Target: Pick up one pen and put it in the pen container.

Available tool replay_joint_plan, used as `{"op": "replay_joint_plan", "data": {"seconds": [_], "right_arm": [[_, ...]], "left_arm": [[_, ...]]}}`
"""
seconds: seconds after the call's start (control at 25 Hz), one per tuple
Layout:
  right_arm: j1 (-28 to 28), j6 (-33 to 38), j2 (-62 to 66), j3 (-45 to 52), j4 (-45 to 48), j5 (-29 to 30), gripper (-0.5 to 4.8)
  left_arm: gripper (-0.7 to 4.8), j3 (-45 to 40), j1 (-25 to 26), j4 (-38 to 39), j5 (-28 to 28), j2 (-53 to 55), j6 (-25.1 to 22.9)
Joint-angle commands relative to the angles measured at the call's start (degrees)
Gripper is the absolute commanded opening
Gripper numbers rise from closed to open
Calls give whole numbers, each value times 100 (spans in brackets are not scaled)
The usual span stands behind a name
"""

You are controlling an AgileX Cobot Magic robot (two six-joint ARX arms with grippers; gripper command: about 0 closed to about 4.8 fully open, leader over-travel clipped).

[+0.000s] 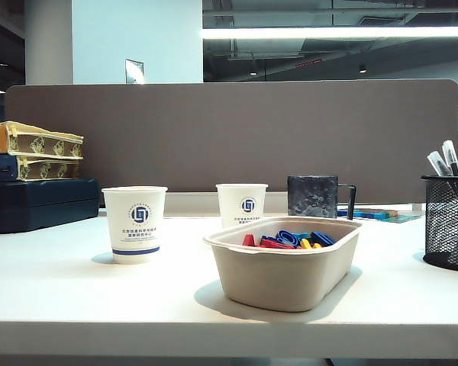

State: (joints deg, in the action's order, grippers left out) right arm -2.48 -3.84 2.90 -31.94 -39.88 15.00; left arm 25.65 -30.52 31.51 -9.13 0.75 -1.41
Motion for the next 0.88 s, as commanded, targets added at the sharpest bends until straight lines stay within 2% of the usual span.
{"op": "replay_joint_plan", "data": {"seconds": [0.04, 0.24, 0.4, 0.44, 0.72, 0.88], "right_arm": [[-7, 59, -7, 179, 439, -9, 127], [-9, 85, -9, 372, 597, 0, 126], [-7, 127, -7, 575, 1113, 7, 127], [-11, 343, -7, 702, 1370, 11, 127], [-9, 413, -7, 1084, 1917, -11, 127], [-13, 560, -4, 1351, 2391, -11, 127]], "left_arm": [[84, -13, 9, -227, 9, -7, -151], [84, -129, 9, -494, -31, -4, -50], [84, -367, 9, -979, -273, -2, 0], [84, -494, 9, -1132, -352, -2, 24], [84, -859, 9, -1622, -765, 2, 136], [84, -1036, 9, -1847, -780, 2, 149]]}}
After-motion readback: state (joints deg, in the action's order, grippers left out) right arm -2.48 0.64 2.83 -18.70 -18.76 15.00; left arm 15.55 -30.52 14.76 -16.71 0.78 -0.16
